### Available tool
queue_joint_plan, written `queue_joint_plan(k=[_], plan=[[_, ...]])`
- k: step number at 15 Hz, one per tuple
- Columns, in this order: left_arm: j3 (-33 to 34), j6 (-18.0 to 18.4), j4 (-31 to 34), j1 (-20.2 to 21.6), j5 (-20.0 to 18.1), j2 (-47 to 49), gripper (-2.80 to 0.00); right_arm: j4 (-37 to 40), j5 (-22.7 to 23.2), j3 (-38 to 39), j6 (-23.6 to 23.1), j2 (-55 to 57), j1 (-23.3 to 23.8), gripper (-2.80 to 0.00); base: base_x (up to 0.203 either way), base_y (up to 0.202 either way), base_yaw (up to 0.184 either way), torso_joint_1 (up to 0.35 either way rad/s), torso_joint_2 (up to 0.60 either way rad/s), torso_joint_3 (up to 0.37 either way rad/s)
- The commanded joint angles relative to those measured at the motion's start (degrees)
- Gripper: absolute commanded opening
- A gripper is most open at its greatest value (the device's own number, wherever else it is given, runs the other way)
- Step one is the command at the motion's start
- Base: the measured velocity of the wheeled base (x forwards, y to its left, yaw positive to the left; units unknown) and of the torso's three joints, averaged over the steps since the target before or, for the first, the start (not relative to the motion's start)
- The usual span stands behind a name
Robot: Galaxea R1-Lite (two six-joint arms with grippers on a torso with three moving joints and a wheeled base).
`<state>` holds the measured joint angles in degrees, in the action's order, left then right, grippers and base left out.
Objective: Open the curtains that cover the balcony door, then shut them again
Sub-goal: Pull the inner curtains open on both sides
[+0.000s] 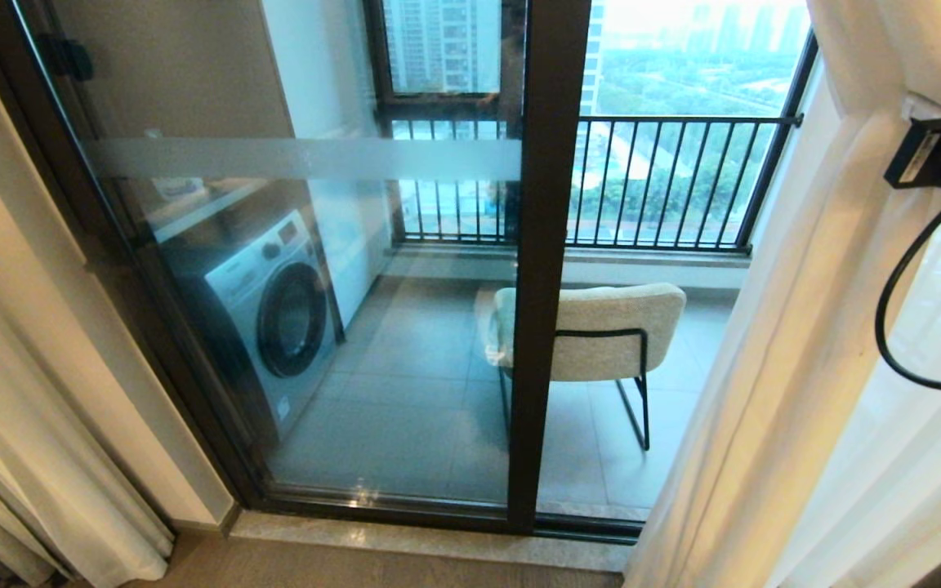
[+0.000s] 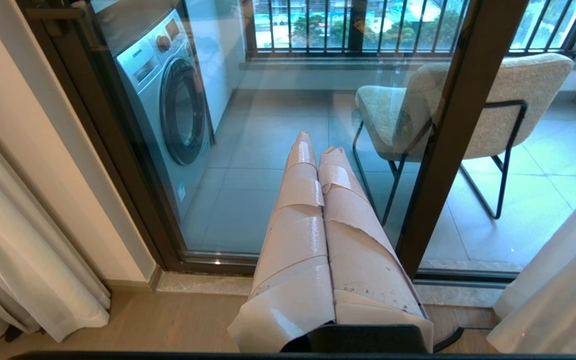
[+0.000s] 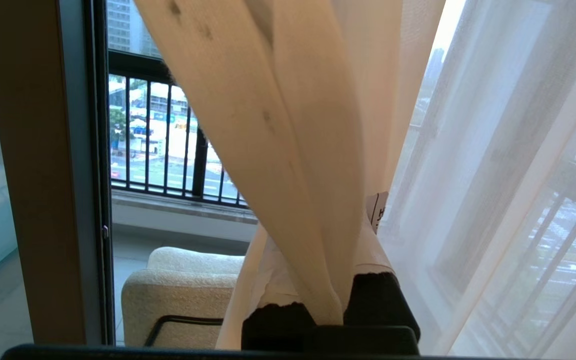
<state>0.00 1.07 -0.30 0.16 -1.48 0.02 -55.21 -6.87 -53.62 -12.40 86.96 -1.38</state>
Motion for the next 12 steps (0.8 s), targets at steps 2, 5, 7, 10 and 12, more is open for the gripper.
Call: queue_joint_plan(k=[2, 5, 7, 10, 12], plan=[[0.0, 0.1, 0.0, 0.0, 0.0, 0.0, -2.8, -0.5, 0.0, 0.2, 0.0, 0.1, 0.2, -2.8, 0.0, 0.0, 0.0, 0.0, 0.0, 0.0], [0.0, 0.0, 0.0, 0.0, 0.0, 0.0, -2.8, -0.7, 0.0, 0.9, 0.0, 0.0, 0.3, -2.8, 0.0, 0.0, 0.0, 0.0, 0.0, 0.0], [0.0, 0.1, 0.0, 0.0, 0.0, 0.0, -2.8, -0.7, 0.1, 1.3, 0.0, -0.3, 0.3, -2.8, 0.0, 0.0, 0.0, 0.0, 0.0, 0.0], [0.0, 0.0, 0.0, 0.0, 0.0, 0.0, -2.8, -0.8, 0.1, 2.1, 0.0, -0.6, 0.3, -2.8, 0.0, 0.0, 0.0, 0.0, 0.0, 0.0], [0.0, 0.0, 0.0, 0.0, 0.0, 0.0, -2.8, -0.8, 0.1, 2.1, 0.0, -0.6, 0.3, -2.8, 0.0, 0.0, 0.0, 0.0, 0.0, 0.0]])
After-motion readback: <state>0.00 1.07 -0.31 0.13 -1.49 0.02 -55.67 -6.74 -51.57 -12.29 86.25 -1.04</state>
